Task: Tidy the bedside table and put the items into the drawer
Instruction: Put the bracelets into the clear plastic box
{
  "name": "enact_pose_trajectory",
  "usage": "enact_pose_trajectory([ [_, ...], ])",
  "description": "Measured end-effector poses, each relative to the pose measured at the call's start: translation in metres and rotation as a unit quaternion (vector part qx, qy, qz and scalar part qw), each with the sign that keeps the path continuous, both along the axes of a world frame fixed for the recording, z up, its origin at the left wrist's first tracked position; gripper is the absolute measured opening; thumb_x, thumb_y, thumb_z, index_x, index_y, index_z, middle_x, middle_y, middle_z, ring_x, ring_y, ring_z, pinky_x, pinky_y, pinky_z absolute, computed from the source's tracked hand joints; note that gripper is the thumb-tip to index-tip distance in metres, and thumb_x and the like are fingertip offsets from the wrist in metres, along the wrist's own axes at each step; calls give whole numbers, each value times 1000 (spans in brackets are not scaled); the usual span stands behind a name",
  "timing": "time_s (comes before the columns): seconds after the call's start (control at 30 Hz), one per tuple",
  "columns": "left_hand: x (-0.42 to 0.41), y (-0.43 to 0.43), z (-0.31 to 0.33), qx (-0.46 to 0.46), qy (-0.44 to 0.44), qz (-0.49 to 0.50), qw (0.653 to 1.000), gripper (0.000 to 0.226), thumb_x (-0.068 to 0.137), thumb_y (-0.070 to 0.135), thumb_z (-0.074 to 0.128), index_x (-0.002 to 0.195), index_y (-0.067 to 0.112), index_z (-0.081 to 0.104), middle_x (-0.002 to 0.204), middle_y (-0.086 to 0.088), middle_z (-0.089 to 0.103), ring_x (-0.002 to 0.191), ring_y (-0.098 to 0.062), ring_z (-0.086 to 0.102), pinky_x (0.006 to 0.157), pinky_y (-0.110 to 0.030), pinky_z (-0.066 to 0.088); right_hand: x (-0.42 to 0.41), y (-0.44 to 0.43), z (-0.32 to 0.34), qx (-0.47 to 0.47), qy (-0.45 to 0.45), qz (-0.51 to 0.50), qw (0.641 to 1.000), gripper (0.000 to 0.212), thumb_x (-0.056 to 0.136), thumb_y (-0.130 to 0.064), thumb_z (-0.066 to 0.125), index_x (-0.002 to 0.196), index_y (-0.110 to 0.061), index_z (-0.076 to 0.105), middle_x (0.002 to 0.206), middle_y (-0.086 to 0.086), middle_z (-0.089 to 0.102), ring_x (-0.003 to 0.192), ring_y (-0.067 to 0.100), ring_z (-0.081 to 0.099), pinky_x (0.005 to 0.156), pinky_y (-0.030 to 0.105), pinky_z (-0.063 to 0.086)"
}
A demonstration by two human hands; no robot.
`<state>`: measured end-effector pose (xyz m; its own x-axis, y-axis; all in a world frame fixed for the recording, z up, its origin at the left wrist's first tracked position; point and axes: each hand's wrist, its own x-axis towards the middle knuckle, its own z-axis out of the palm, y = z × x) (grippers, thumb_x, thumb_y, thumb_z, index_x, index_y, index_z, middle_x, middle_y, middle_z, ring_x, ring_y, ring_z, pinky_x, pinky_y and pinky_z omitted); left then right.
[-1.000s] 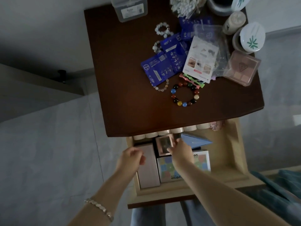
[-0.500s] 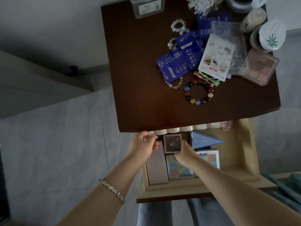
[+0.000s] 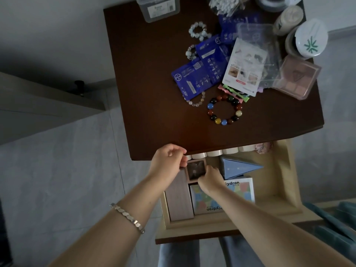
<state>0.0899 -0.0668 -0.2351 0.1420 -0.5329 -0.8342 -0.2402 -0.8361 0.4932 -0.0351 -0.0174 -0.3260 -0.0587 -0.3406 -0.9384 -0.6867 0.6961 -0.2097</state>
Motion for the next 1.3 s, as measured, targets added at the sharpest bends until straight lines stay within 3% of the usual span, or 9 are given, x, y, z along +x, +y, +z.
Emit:
enact_pose_trajectory([
  [0.17,2,-7,1,-9,-7,4,1000,22,95,13,44,83,22,60,76,3,65,69,-9,62,65,-24,48,-12,-13,20,10,-51,9,999,29,85,-2,42,113,-8,50,86,3,53,70,14,49,50,21,35],
  [0.27,7,-16,8,-41,-39,25,998,19,95,12,45,87,22,59,78,3,65,68,-9,62,61,-20,48,-15,-31,55,-13,-91,81,992,34,89,-5,39,121,-8,51,96,7,58,75,15,57,49,18,36],
  [0.47,25,-67,27,-135,-145,33,980,36,90,6,49,121,24,49,110,7,57,84,-6,59,64,-19,44,-21,-128,136,-161,-141,143,966,24,91,-16,47,108,-23,62,104,-2,66,94,13,62,84,27,50],
  [0.53,37,-104,31,-207,-191,9,960,55,87,7,56,134,26,37,132,6,41,111,-8,49,84,-24,47,-21,-177,149,-226,-108,160,955,23,91,-17,47,107,-23,62,103,-3,65,94,15,62,81,29,51],
  [0.63,49,-162,36,-280,-280,-65,916,81,82,15,65,146,25,16,151,3,15,139,-17,19,113,-38,25,-20,-225,155,-262,-72,184,945,23,92,-19,46,109,-27,59,105,-5,63,91,12,59,71,22,46],
  [0.9,56,-281,29,-259,-387,-343,815,85,80,36,68,146,19,17,157,-5,10,140,-29,18,108,-46,28,-18,-256,150,-295,-88,164,937,19,94,-20,45,93,-37,53,97,-10,63,73,-5,59,62,14,47],
  [1.07,54,-269,20,-305,-433,-313,788,57,81,28,68,130,15,41,140,-12,31,129,-32,28,102,-44,32,-17,-243,145,-294,-95,171,936,18,94,-20,45,98,-34,56,97,-14,61,86,-1,56,71,13,45],
  [1.13,57,-259,19,-322,-412,-302,797,58,78,23,70,127,13,42,131,-14,35,123,-32,35,103,-44,35,-17,-235,143,-293,-97,167,937,18,95,-20,45,100,-33,57,95,-15,60,83,-2,55,67,10,43],
  [1.3,60,-210,36,-268,-266,-189,907,88,70,16,75,141,23,25,131,-7,26,117,-23,35,92,-34,43,-8,-223,155,-376,-77,189,904,27,93,-17,48,113,-34,55,110,-22,48,95,-6,48,74,5,36],
])
